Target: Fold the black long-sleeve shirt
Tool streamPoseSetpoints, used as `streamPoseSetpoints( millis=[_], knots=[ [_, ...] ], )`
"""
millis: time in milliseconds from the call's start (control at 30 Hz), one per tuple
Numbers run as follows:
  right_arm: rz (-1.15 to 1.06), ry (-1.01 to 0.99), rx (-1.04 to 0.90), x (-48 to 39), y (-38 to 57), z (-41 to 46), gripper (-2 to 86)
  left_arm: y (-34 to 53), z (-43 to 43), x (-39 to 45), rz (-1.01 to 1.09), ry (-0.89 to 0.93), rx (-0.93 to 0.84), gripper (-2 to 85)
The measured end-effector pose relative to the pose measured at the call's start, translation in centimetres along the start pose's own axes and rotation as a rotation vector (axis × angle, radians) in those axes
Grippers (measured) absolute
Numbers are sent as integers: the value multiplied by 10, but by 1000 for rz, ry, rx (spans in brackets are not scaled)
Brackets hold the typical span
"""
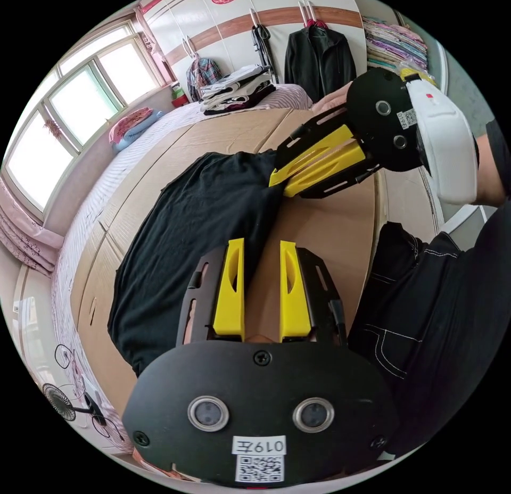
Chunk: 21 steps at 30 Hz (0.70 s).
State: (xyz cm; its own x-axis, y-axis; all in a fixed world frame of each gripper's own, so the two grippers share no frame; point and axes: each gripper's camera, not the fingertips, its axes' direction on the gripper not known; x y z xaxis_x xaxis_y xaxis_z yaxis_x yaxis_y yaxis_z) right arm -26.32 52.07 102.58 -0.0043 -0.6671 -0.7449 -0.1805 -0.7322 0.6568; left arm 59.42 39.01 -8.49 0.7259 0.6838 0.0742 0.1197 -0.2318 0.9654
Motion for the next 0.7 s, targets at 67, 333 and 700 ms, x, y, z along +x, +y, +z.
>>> streamPoseSetpoints(
  millis=[67,333,700],
  knots=[
    [-8,47,12,-6,-5,-1,30,-3,2,2,7,6,-1,85],
    [6,188,-39,-19,-14,-14,93,-19,-14,12,31,-1,138,80],
    [-89,158,-128,-10,8,13,35,-46,31,-4,67,46,59,92]
  ],
)
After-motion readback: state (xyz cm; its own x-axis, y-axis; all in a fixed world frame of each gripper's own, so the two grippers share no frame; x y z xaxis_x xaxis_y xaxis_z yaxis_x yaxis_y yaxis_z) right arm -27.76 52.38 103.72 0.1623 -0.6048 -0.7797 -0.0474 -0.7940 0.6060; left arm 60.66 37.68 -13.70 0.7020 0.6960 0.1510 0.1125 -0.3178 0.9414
